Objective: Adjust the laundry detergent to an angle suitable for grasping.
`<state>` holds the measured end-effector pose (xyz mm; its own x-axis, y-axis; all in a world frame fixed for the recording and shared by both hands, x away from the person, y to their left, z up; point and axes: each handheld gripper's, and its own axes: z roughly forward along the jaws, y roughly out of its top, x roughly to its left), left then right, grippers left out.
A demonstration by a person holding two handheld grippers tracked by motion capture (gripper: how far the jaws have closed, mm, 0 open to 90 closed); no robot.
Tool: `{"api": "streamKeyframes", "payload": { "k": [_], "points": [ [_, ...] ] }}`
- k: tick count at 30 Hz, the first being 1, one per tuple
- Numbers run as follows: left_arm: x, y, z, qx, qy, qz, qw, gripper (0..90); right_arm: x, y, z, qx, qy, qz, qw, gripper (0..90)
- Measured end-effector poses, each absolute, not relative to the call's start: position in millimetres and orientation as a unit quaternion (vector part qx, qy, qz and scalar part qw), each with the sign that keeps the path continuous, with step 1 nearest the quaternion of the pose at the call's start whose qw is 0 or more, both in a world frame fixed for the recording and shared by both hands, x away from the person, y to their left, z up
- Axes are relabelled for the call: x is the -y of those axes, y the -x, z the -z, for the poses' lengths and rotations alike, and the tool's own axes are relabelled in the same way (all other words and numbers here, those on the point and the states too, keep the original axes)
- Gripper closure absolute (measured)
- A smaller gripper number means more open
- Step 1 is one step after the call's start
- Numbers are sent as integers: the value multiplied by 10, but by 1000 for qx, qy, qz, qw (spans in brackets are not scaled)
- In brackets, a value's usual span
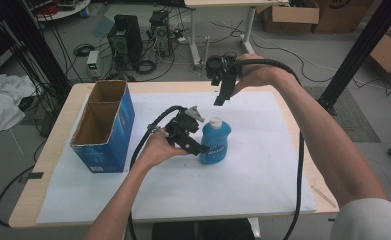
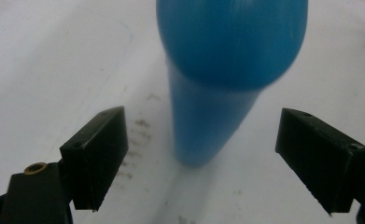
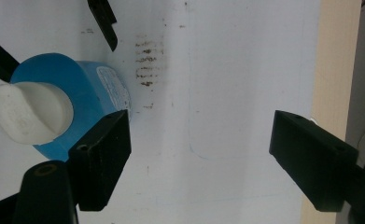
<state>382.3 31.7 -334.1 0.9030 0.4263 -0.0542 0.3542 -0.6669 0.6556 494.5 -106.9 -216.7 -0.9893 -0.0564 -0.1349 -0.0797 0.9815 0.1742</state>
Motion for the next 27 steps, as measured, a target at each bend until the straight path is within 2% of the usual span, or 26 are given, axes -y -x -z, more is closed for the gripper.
{"api": "streamKeyframes", "payload": {
  "k": [16, 27],
  "points": [
    [-69, -3868, 3457, -225, -898, -66, 372, 189, 1107, -4953, 2162, -993, 29, -89, 66, 207],
    [-43, -3895, 3497, -232, -893, -62, 380, 270, 1134, -4953, 2151, -993, 28, -88, 69, 208]
  ]
}}
